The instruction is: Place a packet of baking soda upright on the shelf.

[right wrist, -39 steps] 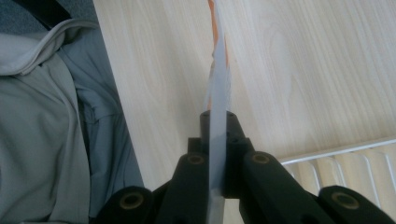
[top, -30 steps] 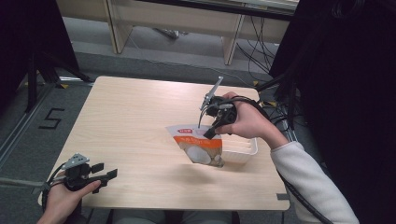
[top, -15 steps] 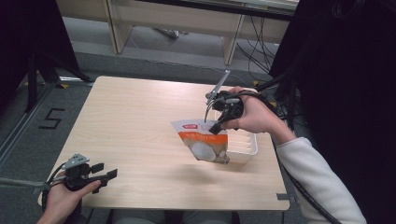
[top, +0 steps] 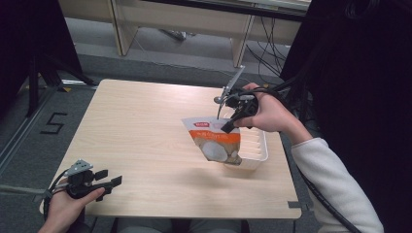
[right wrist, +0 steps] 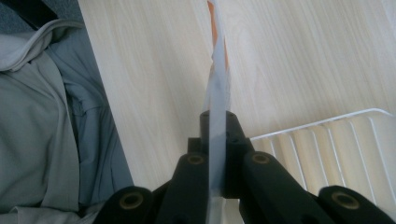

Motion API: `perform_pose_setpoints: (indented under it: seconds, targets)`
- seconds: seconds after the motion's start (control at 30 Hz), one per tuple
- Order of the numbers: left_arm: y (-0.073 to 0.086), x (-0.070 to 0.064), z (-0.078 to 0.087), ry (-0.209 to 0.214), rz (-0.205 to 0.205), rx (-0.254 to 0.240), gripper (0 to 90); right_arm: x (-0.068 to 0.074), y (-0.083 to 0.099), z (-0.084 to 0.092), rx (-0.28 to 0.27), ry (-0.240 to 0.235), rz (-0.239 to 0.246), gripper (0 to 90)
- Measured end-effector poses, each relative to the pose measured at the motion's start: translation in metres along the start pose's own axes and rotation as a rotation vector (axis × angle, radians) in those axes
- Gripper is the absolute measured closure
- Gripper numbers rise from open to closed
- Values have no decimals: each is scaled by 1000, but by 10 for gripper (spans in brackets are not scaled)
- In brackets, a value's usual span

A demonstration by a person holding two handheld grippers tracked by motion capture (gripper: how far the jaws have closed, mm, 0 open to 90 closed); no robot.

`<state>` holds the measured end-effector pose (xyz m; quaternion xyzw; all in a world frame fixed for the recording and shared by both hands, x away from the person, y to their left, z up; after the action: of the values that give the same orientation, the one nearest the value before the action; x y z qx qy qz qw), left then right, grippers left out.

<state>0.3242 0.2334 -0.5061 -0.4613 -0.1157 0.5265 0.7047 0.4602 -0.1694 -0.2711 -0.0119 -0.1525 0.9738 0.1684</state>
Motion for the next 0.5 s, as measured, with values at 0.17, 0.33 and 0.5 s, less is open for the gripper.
perform_pose_setpoints:
  seconds: [0.17,0.33,0.5]
  targets:
    - [0,0,0,2,-1,-3,320,-3,1,3,-2,4,-8,900]
    - [0,0,-1,5,-3,-3,320,-7,0,8,-21,2,-5,900]
    - [0,0,0,5,-6,-2,319,-13,0,11,-34,10,-7,900]
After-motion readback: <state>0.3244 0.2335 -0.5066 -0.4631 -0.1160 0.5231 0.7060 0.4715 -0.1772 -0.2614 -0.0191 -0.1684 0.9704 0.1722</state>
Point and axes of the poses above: each handheld gripper's, and its own axes: z roughly backward along the jaws, y roughly out of its underside, x roughly to its left, the point moved 2 cm from there along -z, roughly forward along the jaws, and after that the axes turned 1 degree about y, right-handed, at the moved point
